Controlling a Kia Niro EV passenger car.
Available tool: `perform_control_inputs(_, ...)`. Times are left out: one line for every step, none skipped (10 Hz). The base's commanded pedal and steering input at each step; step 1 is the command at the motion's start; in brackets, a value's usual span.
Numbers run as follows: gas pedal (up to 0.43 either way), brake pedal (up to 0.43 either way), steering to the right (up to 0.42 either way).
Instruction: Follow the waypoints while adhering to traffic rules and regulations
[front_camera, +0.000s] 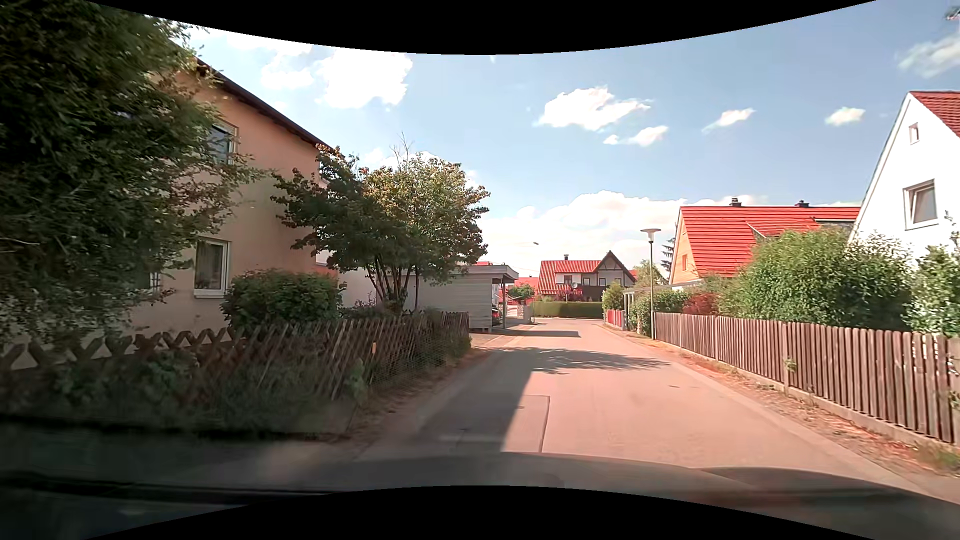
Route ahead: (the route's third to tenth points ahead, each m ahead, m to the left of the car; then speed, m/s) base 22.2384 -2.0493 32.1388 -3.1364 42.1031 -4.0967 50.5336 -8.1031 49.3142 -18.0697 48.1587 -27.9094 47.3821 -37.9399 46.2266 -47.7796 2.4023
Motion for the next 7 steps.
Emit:
perform_control_inputs(0.067,0.000,0.010)
perform_control_inputs(0.067,0.000,0.039)
perform_control_inputs(0.079,0.000,0.083)
perform_control_inputs(0.079,0.000,0.110)
perform_control_inputs(0.079,0.000,0.126)
perform_control_inputs(0.079,0.000,0.130)
perform_control_inputs(0.087,0.000,0.140)
